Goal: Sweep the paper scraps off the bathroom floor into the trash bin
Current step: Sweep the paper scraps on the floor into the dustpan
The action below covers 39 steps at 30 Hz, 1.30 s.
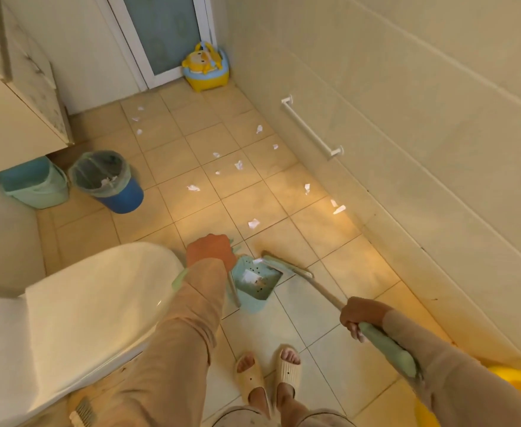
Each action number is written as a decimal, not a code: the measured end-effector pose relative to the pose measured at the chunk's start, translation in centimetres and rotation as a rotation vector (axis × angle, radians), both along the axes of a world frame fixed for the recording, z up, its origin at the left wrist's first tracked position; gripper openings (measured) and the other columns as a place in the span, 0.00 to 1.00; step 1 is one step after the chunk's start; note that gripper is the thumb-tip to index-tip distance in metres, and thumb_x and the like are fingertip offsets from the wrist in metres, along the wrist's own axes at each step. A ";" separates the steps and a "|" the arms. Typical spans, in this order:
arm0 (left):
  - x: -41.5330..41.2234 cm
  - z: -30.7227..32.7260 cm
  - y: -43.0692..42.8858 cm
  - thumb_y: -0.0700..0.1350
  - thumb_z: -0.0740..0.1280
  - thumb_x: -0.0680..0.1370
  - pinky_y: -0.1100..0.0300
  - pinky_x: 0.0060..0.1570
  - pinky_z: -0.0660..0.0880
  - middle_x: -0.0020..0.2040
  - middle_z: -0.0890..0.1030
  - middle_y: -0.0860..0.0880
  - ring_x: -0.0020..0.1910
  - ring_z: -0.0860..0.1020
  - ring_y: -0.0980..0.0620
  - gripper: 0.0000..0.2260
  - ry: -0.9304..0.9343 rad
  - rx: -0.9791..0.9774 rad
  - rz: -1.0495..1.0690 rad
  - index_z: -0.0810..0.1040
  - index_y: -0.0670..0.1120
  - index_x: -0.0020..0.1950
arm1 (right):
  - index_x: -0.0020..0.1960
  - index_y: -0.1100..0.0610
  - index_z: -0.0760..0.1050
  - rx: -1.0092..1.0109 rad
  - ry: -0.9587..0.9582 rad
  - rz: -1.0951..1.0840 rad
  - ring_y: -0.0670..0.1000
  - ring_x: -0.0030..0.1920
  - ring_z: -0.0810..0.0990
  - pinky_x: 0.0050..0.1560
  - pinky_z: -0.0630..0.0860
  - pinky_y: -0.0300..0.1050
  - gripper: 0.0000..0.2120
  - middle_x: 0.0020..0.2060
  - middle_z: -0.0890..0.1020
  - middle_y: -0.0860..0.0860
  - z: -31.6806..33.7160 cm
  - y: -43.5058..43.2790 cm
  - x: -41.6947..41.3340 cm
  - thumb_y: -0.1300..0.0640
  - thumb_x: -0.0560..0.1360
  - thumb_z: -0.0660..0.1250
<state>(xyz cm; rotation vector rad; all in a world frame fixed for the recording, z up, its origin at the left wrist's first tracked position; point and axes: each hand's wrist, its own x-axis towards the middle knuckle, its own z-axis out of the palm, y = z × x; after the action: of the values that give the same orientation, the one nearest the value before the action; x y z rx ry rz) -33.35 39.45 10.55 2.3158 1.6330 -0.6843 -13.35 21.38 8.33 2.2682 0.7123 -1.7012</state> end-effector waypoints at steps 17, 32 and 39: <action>-0.9 -0.9 0.7 0.45 0.61 0.77 0.59 0.40 0.69 0.48 0.83 0.48 0.48 0.80 0.48 0.09 -0.022 0.050 -0.004 0.79 0.46 0.52 | 0.30 0.53 0.60 0.024 -0.032 0.256 0.43 0.23 0.72 0.16 0.67 0.26 0.17 0.19 0.72 0.48 -2.5 0.4 -6.3 0.63 0.76 0.57; -2.0 0.7 3.3 0.50 0.61 0.76 0.59 0.46 0.72 0.54 0.81 0.47 0.53 0.79 0.47 0.13 -0.039 0.033 -0.006 0.77 0.46 0.56 | 0.29 0.60 0.64 0.071 0.320 -0.478 0.46 0.13 0.68 0.17 0.64 0.30 0.19 0.13 0.70 0.53 2.9 6.8 3.2 0.68 0.78 0.54; -0.7 0.9 5.6 0.55 0.58 0.78 0.58 0.50 0.72 0.59 0.78 0.46 0.57 0.77 0.47 0.17 -0.025 0.042 0.208 0.74 0.46 0.60 | 0.29 0.59 0.63 0.117 0.173 -0.287 0.47 0.12 0.67 0.18 0.63 0.29 0.17 0.12 0.68 0.53 2.5 14.8 9.4 0.68 0.76 0.55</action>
<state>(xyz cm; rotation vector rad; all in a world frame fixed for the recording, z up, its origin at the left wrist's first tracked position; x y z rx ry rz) -34.08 45.05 11.48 2.1315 1.8590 -0.5780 -3.94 36.18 10.78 2.4206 0.5530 -2.0554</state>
